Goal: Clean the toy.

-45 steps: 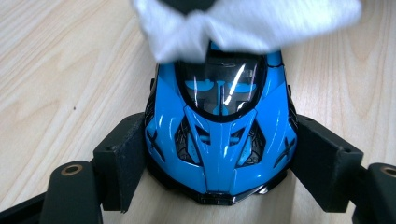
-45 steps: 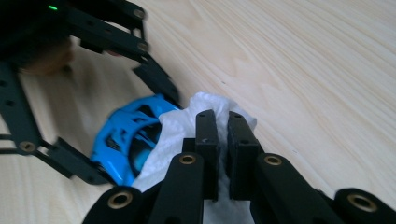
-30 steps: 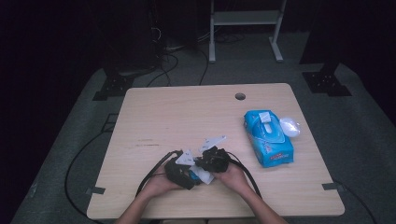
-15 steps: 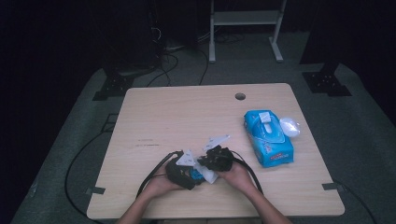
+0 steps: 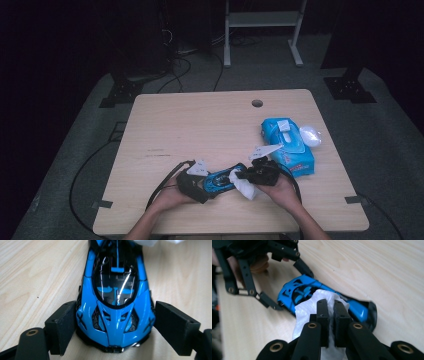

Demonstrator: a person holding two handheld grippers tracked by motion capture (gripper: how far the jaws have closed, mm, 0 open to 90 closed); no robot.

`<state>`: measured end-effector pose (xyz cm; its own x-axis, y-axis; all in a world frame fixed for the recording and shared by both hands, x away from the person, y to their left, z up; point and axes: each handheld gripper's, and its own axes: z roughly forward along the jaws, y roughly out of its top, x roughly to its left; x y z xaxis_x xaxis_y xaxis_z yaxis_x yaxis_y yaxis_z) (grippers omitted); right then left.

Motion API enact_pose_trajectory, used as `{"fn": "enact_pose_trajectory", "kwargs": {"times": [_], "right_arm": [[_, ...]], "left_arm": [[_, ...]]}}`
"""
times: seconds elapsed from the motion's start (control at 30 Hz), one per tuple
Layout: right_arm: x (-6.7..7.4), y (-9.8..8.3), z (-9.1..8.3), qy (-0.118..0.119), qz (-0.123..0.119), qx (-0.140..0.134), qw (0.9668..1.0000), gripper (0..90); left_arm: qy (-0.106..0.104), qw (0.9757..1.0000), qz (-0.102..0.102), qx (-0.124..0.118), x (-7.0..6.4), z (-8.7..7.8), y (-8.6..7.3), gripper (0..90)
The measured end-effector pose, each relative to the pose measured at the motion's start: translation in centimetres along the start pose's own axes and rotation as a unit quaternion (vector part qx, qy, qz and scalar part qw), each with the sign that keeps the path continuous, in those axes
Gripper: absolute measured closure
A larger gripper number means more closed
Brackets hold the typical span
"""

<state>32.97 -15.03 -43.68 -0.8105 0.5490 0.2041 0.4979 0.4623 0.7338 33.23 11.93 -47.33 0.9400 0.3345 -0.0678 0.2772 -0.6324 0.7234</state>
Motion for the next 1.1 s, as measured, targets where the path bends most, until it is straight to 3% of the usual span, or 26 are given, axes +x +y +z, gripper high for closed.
{"fn": "enact_pose_trajectory", "kwargs": {"times": [0.17,0.27,0.4,0.57,0.97,1.1], "right_arm": [[-1.2,-1.3,-0.1,0.014,0.024,0.010,0.9996,84.5],[-1.2,-1.3,0.0,0.014,0.016,0.012,0.9997,84.4],[-1.2,-1.5,0.1,0.016,0.009,0.012,0.9998,84.5],[-1.1,-2.0,0.0,0.016,0.012,-0.002,0.9998,84.7],[-0.1,-2.9,-0.4,-0.004,-0.034,-0.014,0.9993,85.4],[0.1,-3.3,-0.6,-0.001,-0.034,-0.014,0.9993,85.5]], "left_arm": [[-0.025,0.9979,-0.051,-0.032,1.0,-0.9,-0.2,20.5],[-0.036,0.9924,-0.110,-0.040,2.1,-1.1,-0.8,24.5],[-0.044,0.9882,-0.141,-0.043,2.5,-0.7,-1.1,26.5],[-0.047,0.9870,-0.148,-0.042,2.4,-0.7,-1.1,26.5],[-0.058,0.9862,-0.149,-0.044,2.1,-0.5,-1.1,26.9],[-0.073,0.9865,-0.137,-0.050,1.8,-0.5,-1.0,34.0]]}}
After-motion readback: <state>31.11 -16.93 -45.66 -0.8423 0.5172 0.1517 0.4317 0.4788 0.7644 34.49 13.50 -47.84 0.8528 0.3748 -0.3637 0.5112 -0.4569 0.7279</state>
